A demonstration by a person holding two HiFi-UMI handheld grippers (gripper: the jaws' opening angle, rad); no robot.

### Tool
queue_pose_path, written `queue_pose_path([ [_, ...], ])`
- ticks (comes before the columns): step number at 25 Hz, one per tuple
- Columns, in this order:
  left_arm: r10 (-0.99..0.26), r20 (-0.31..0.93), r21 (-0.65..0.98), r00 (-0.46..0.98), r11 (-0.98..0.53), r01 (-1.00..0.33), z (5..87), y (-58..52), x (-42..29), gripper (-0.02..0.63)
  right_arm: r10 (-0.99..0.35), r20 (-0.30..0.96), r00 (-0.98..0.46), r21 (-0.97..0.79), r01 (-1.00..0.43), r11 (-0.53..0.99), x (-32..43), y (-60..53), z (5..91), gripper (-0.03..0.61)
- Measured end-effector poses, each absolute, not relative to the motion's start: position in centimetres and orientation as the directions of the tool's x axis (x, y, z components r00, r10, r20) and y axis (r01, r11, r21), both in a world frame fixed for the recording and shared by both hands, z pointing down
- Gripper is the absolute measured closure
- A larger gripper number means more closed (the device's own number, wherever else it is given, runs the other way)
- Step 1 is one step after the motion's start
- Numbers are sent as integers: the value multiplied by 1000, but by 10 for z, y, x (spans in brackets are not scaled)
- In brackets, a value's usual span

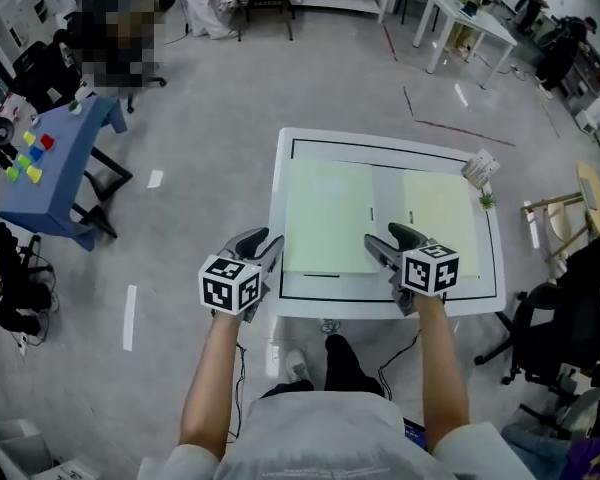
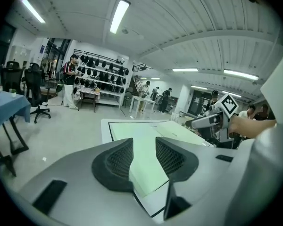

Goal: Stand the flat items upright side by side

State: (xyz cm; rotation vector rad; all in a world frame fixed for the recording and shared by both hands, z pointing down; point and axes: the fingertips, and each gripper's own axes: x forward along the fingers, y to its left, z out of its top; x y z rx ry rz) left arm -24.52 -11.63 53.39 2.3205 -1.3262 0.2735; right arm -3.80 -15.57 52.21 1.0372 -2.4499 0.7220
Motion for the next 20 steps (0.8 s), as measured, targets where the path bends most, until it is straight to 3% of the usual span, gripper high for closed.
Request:
queue_pose_path([
  [4,-749,406,343,524,-407,-847,555,-143,-244,408,-466,600,-651,-342,-735,586,-39,-194,567,220],
  [11,-721,468,432,511,-318,-844,591,-188,-239,347,-293,766,-572,-377,-769,516,-7,-246,642,192],
  [15,-706,486,484,516,-274,-831,616,-196,-252,330,-201,797,-570,-400,-747,531,-13,-252,666,190],
  [20,-675,482,555,559,-259,-790,635,-206,-266,307,-211,794,-570,-400,-752,525,-30,-261,672,190],
])
